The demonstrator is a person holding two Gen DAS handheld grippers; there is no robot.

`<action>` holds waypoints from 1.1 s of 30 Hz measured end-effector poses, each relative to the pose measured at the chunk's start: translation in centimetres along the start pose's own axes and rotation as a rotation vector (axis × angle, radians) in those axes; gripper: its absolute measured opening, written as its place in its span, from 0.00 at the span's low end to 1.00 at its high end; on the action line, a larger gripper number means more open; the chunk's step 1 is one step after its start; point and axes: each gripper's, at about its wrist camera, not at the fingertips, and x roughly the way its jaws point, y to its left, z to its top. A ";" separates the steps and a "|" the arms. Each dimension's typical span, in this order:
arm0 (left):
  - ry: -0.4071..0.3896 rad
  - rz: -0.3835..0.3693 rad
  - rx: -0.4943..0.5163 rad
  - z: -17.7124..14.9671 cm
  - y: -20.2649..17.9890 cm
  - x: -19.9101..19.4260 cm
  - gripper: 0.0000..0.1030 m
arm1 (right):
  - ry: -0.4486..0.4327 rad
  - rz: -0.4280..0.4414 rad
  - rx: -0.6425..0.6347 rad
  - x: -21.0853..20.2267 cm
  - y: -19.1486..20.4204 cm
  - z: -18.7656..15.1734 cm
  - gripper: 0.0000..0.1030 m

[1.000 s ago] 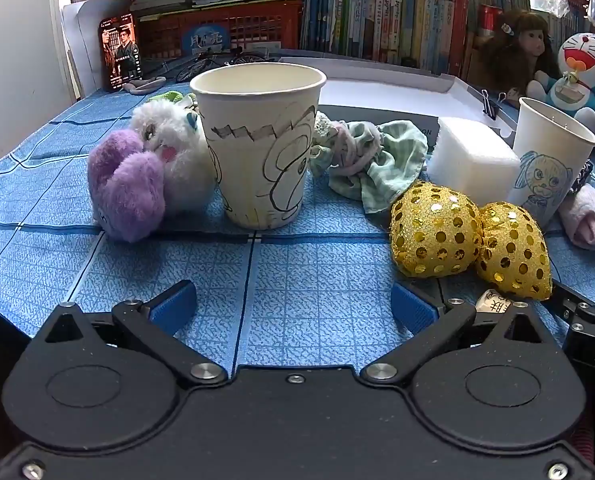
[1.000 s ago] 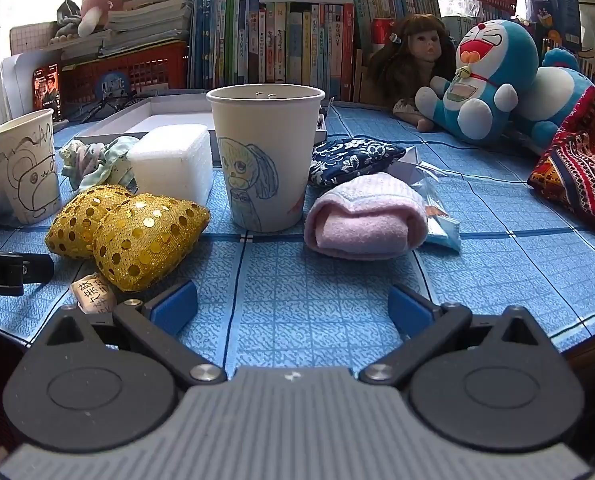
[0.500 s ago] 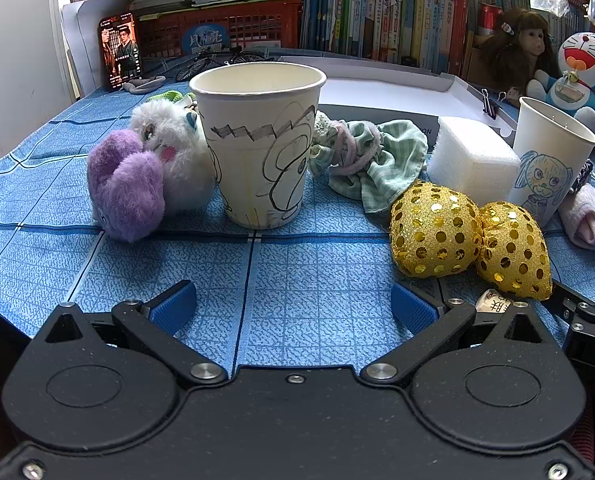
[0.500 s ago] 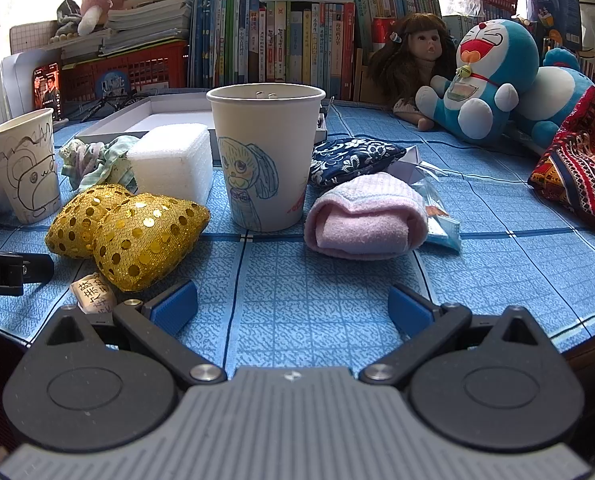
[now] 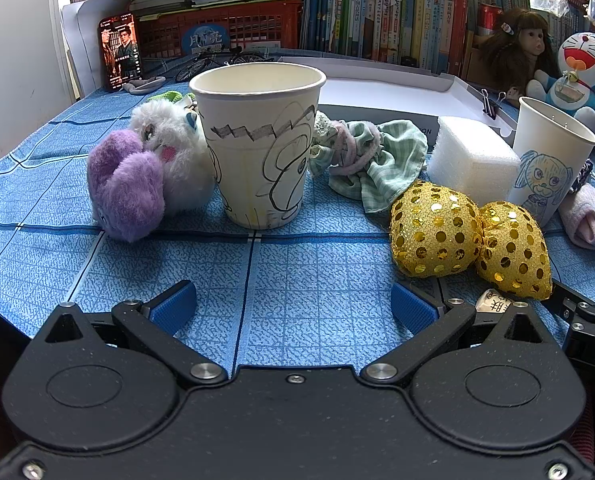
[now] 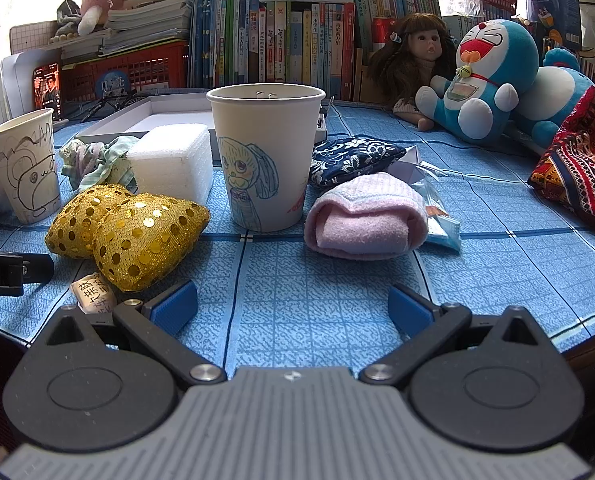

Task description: Organize soft objects

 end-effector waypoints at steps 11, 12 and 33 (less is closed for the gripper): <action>0.000 0.000 0.000 0.0 0.0 0.0 1.00 | 0.000 -0.001 0.000 0.0 0.0 0.0 1.00; 0.000 0.000 0.000 0.0 0.0 0.0 1.00 | 0.000 0.000 0.000 0.0 0.0 0.0 1.00; -0.010 -0.006 0.005 -0.1 0.3 0.1 1.00 | 0.012 -0.006 0.001 -0.1 0.1 0.0 1.00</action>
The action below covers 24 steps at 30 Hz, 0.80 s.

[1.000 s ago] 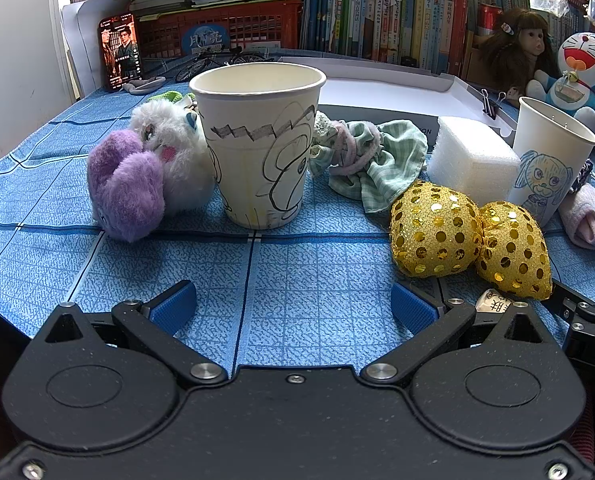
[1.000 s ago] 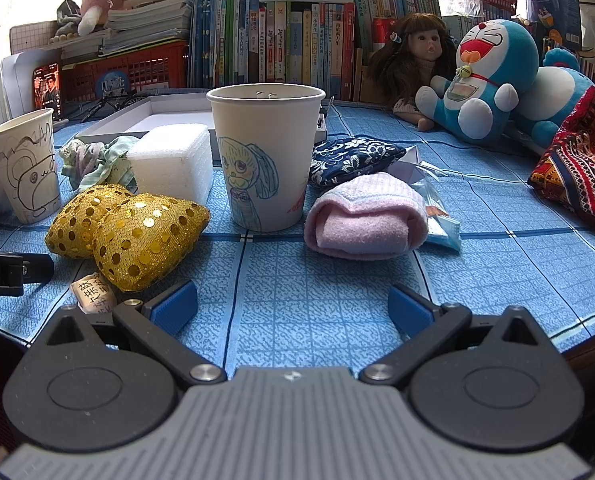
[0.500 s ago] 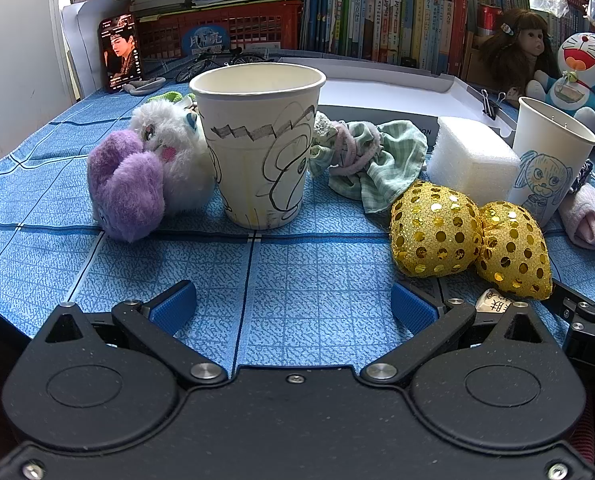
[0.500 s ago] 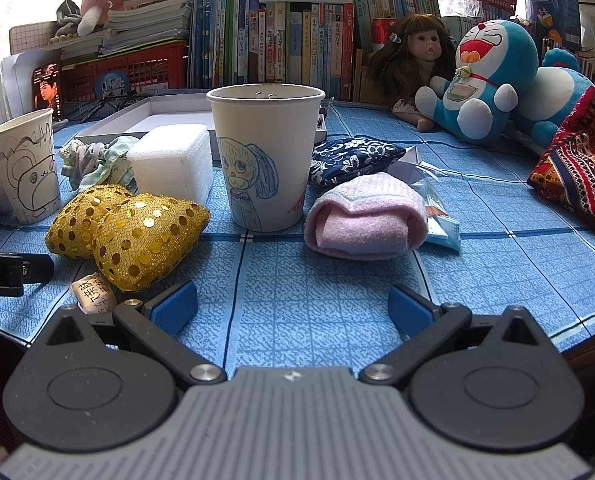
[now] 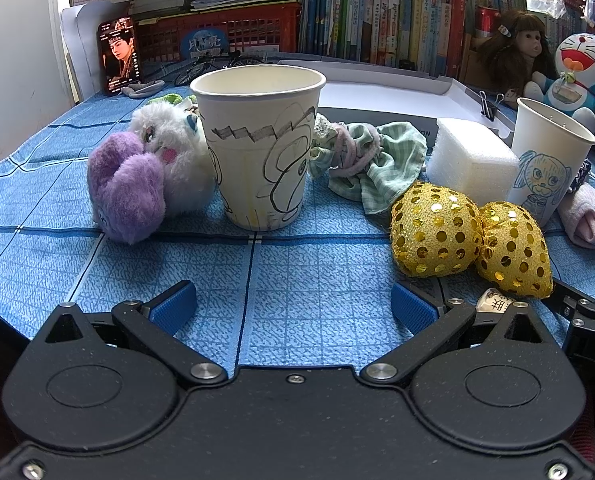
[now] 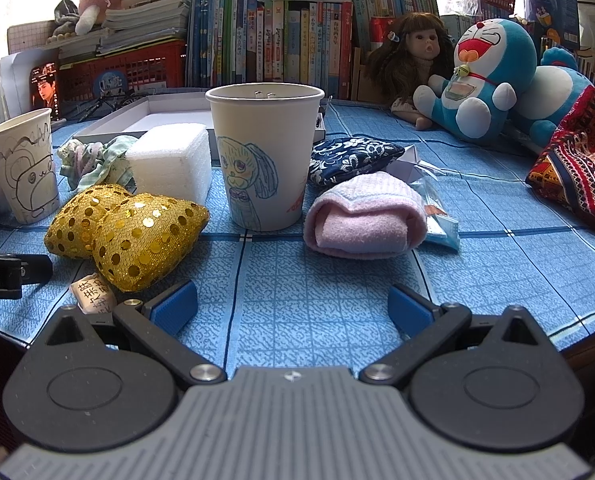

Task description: Organize soft objects

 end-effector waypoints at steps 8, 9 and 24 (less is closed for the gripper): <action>-0.003 -0.002 0.001 0.0 -0.1 0.0 1.00 | -0.001 -0.001 0.001 0.1 0.1 0.1 1.00; -0.005 -0.004 0.001 0.0 0.0 0.1 1.00 | -0.001 -0.002 0.001 0.1 0.1 0.1 1.00; -0.074 -0.025 0.014 -0.9 0.5 -0.2 1.00 | -0.036 0.006 0.003 -0.2 -0.2 -0.5 1.00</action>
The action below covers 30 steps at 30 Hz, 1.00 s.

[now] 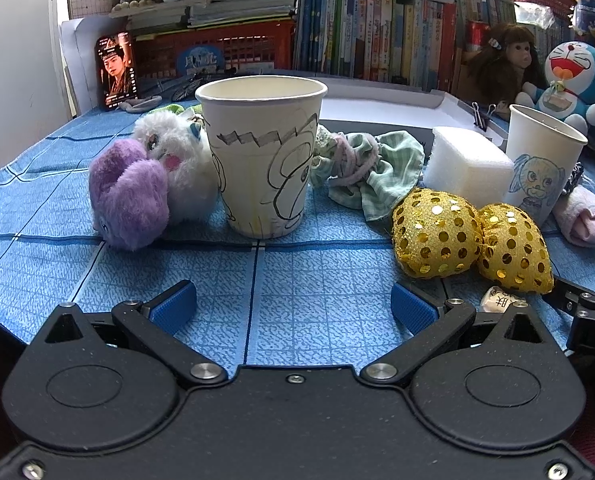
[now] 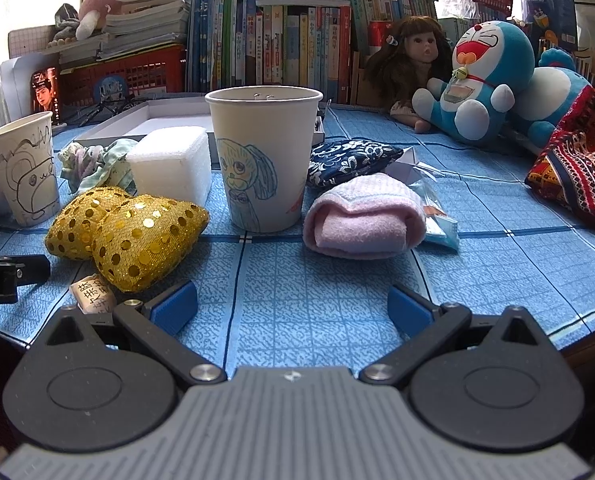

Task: Organize soft objects
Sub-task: 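Move the left gripper to the purple plush and close on it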

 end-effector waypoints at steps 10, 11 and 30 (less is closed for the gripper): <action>0.006 -0.005 -0.047 0.4 1.2 -0.6 0.96 | -0.050 -0.003 -0.001 -0.3 0.1 -0.6 1.00; 0.004 -0.005 -0.058 0.5 1.5 -0.8 0.96 | -0.049 -0.001 -0.001 -0.4 0.1 -0.6 1.00; -0.110 0.093 -0.165 2.3 6.8 -3.2 0.85 | -0.204 0.143 -0.015 -3.0 2.0 0.4 0.99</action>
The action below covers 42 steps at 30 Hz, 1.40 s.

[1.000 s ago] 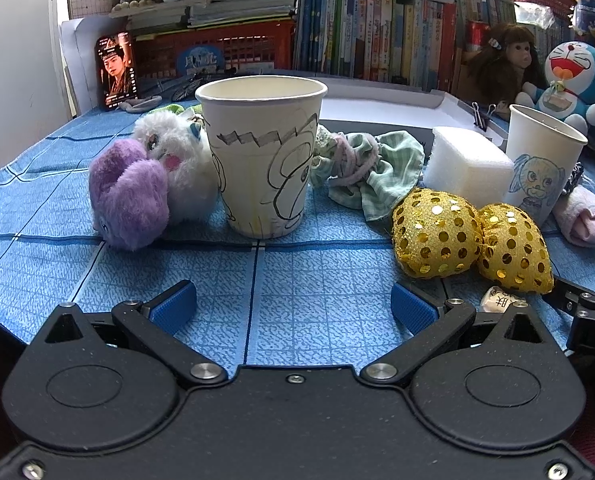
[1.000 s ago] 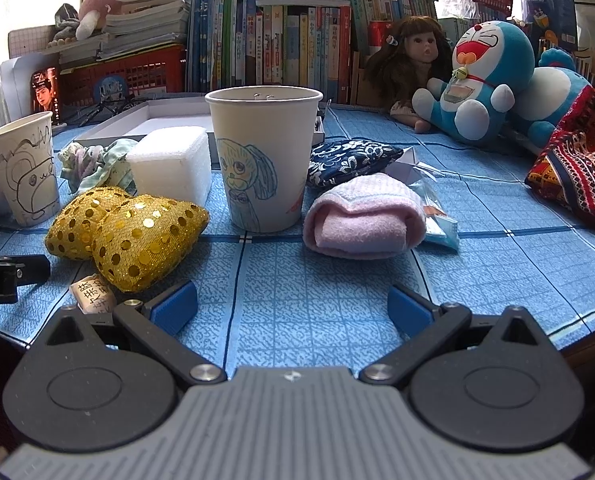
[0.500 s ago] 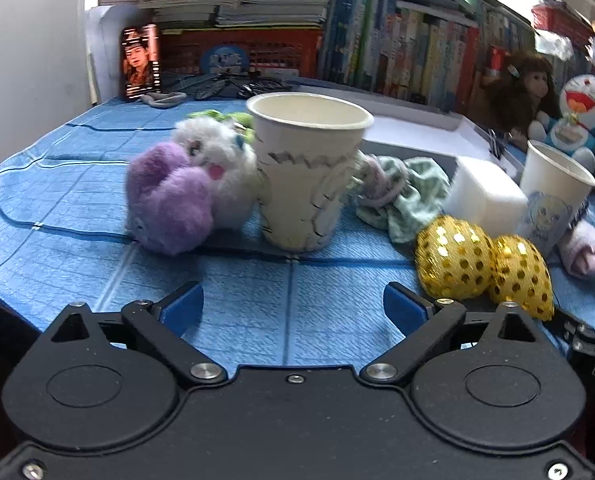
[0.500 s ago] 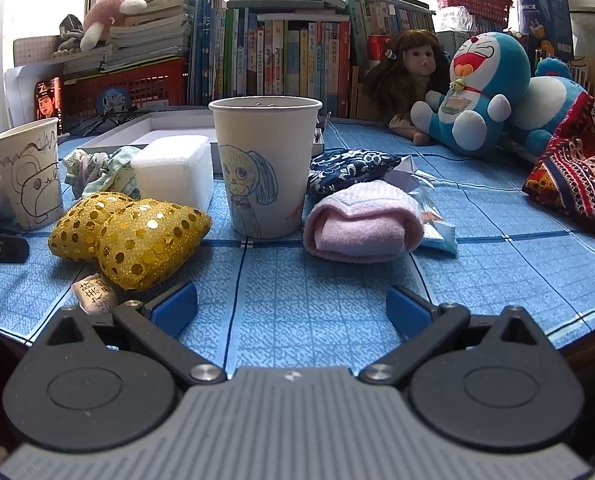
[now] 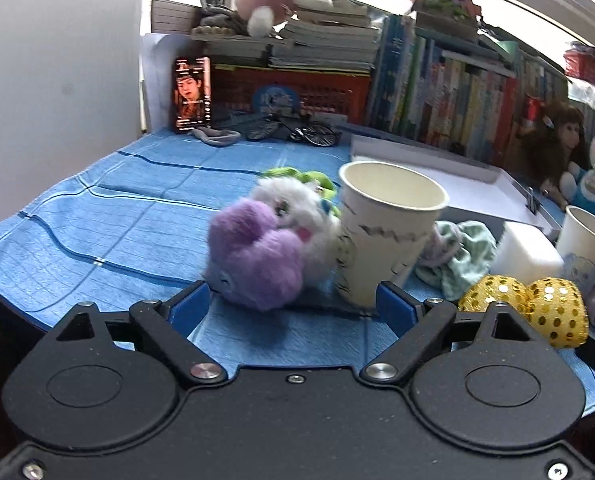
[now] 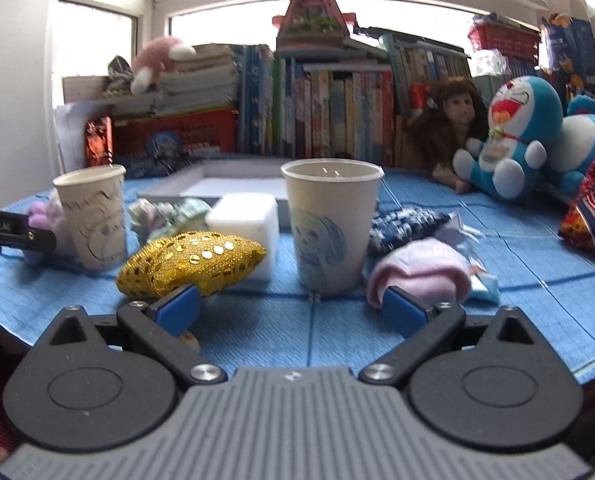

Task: Organize soft objects
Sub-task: 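Move the left gripper to the purple plush and close on it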

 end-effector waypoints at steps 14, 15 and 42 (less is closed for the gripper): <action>0.014 0.032 -0.006 0.1 1.1 1.5 0.81 | 0.044 0.019 -0.008 -0.4 -0.5 -0.4 0.90; 0.014 0.036 -0.004 0.1 1.1 1.6 0.81 | 0.047 0.037 -0.021 -0.6 -0.4 -0.6 0.89; -0.015 0.058 -0.003 0.8 0.9 3.1 0.41 | 0.137 0.145 -0.091 0.4 3.3 -1.4 0.32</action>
